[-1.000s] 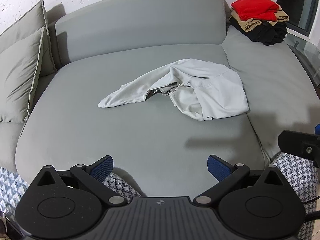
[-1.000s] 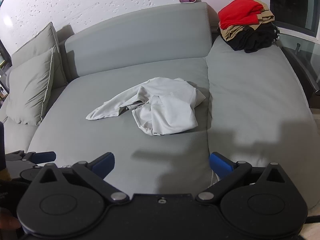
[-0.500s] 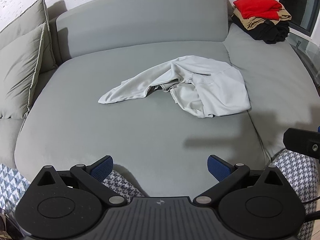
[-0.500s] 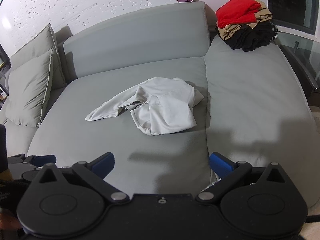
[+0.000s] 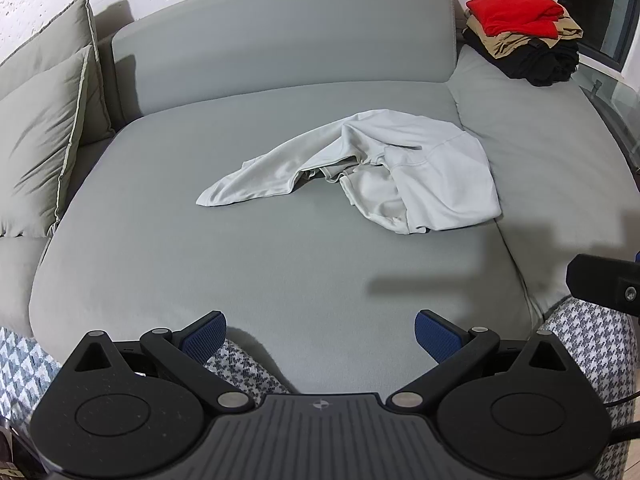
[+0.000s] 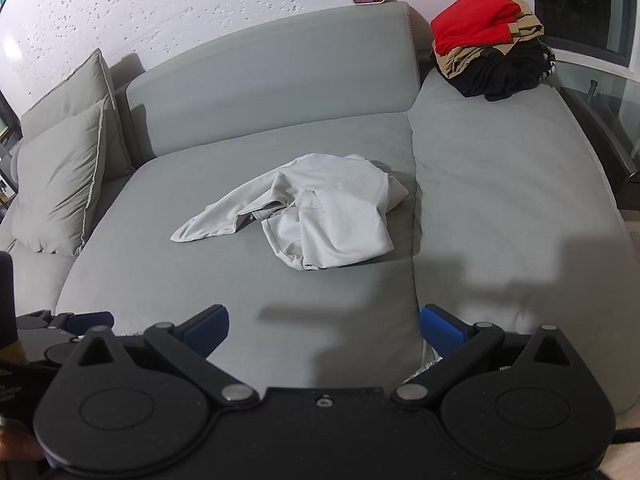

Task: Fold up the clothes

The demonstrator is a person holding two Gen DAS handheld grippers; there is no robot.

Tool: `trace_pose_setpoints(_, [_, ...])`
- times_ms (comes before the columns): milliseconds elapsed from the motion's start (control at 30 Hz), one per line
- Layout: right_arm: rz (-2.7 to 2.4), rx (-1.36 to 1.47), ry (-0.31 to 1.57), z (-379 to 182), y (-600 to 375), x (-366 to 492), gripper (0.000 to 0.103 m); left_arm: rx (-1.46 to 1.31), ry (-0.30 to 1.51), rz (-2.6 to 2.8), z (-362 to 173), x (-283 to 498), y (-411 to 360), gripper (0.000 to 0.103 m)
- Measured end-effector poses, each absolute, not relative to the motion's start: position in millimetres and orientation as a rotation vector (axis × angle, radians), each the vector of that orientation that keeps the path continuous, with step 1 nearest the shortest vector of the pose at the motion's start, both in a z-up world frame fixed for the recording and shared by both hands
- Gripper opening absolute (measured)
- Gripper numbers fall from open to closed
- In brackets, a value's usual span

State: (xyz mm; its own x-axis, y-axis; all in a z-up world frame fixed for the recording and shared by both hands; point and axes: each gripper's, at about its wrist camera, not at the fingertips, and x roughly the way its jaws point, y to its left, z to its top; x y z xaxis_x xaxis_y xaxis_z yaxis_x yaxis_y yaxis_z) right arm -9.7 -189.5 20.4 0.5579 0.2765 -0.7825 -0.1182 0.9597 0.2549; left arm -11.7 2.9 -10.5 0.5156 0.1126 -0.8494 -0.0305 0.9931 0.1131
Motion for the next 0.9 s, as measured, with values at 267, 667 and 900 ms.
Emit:
trace_pose_setpoints(267, [0.231, 0.188, 0.953, 19.4, -191.0, -9.7, 0.103, 0.086, 1.030, 0.087, -11.3, -11.0, 2.7, 0.102])
trace_pose_setpoints(667, [0.213, 0.153, 0.842, -2.1, -191.9, 31.4, 0.102, 0.090, 0.837, 0.111, -4.4, 15.5, 47.4, 0.102])
trace_pose_setpoints(900, [0.287, 0.106, 0.854, -53.7, -177.3, 107.4, 0.091, -0.052, 0.886, 0.083, -24.5, 40.7, 84.6, 0.095])
